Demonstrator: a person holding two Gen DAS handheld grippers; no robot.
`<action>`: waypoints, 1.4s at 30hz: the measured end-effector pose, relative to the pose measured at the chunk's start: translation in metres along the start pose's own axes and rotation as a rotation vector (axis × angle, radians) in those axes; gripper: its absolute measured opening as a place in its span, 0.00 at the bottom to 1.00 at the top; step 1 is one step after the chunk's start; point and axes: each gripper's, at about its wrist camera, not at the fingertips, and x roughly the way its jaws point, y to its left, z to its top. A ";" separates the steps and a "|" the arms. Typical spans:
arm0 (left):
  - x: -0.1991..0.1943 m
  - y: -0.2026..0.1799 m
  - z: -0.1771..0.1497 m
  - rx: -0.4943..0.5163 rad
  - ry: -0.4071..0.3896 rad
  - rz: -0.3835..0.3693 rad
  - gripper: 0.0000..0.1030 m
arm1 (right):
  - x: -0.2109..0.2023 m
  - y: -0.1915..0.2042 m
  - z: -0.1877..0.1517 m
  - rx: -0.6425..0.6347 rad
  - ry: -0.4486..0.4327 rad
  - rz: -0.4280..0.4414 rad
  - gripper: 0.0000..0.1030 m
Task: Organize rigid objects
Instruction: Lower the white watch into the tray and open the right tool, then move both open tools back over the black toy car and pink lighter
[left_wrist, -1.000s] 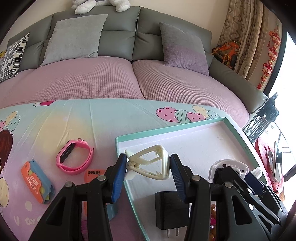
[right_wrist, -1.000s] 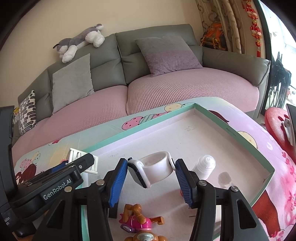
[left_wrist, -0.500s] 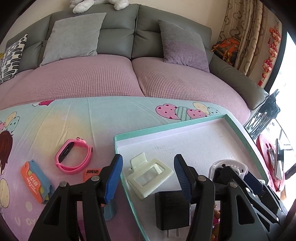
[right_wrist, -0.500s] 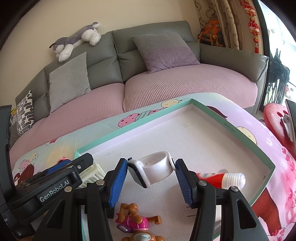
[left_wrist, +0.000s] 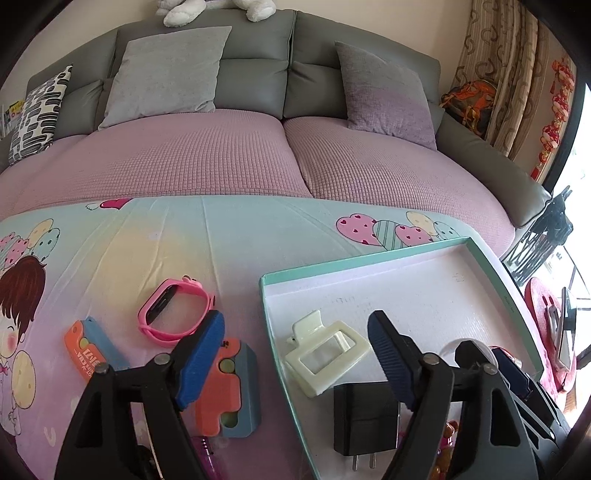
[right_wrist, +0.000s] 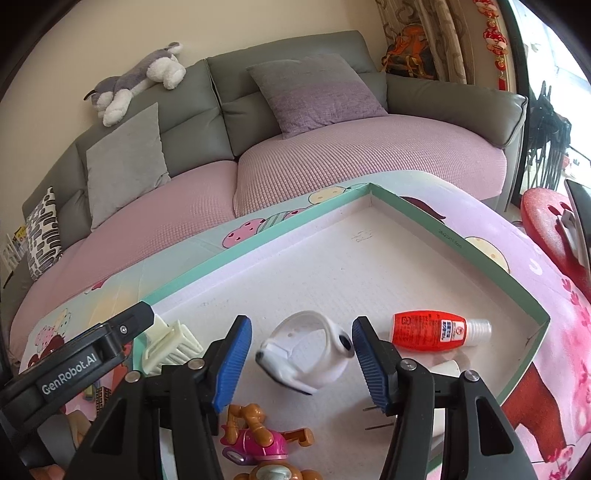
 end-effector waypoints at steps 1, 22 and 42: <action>-0.001 0.002 0.000 -0.006 -0.003 0.002 0.83 | 0.000 0.000 0.000 0.002 0.000 0.000 0.67; -0.001 0.031 0.000 -0.083 0.052 0.105 0.87 | 0.003 0.003 -0.001 -0.006 0.008 -0.027 1.00; -0.035 0.081 0.001 -0.147 0.084 0.262 0.87 | -0.021 0.016 0.007 -0.036 -0.032 -0.003 1.00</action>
